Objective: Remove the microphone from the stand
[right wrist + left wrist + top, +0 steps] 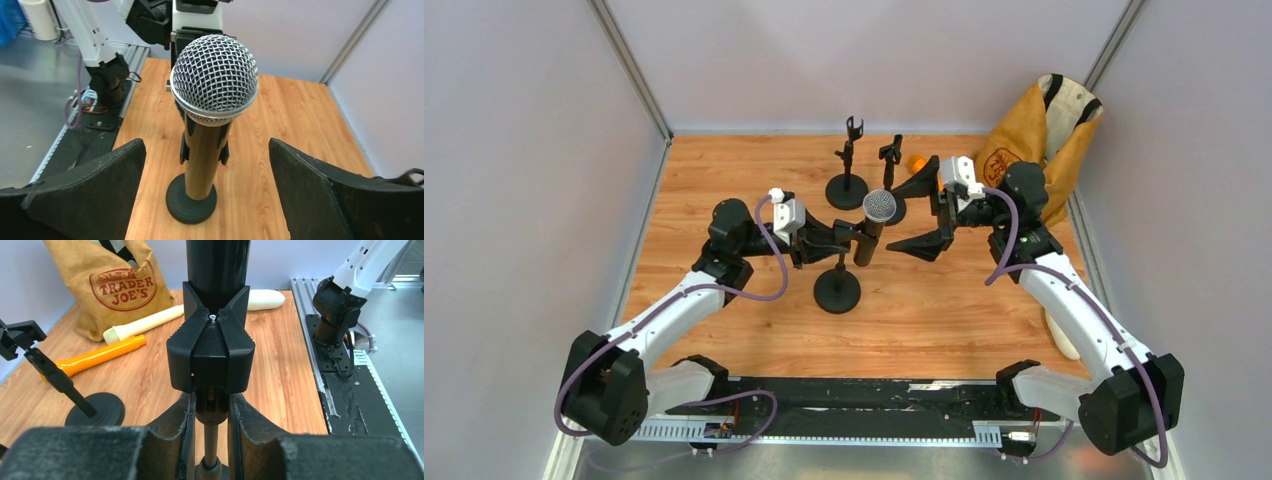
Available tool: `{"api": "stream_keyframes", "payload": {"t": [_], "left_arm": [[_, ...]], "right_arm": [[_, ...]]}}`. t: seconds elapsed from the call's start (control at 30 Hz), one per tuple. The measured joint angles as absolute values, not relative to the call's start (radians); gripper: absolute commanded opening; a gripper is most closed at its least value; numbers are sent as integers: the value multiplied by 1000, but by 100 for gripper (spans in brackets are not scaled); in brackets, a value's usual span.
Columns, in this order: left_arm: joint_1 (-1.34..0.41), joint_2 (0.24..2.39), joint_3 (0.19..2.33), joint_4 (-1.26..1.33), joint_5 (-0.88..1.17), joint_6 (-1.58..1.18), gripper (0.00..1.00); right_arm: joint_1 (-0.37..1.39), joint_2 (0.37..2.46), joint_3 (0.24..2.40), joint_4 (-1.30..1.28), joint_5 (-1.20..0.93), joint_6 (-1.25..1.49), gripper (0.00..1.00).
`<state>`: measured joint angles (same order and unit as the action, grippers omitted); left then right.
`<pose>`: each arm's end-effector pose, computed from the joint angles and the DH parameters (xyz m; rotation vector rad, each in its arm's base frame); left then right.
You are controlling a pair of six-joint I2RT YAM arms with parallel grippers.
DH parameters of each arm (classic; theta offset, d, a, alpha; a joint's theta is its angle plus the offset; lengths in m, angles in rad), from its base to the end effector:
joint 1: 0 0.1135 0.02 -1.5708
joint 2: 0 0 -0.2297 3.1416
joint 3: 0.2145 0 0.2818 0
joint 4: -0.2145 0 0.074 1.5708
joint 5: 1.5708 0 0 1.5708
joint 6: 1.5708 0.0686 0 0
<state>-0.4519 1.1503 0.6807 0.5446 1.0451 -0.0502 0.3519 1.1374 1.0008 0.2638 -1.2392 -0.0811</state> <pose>0.2503 -0.1875 0.2602 1.1361 1.2038 -1.1611 0.2593 0.1643 0.3561 -1.2792 1.0203 1.0935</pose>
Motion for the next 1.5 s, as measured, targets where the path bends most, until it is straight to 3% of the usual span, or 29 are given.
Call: {"api": "stream_keyframes", "payload": {"t": [0.13,0.2,0.27,0.7,1.1,1.5], "left_arm": [[-452,1146,681,538,1041,-35,53],[-452,1139,681,527,1037,-19,71],[-451,1131,682,506,1037,-3,74],[-421,1118,775,312,1054,46,76],[-361,1065,811,286,992,113,77],[-352,1075,819,281,1074,105,75]], "right_arm": [[408,1172,999,294,-1234,-56,98],[428,1182,999,303,-1225,-47,97],[439,1188,999,315,-1213,-39,97],[485,1225,999,421,-1089,64,90],[527,1244,999,432,-969,73,80],[549,1259,999,443,-936,81,56]]}}
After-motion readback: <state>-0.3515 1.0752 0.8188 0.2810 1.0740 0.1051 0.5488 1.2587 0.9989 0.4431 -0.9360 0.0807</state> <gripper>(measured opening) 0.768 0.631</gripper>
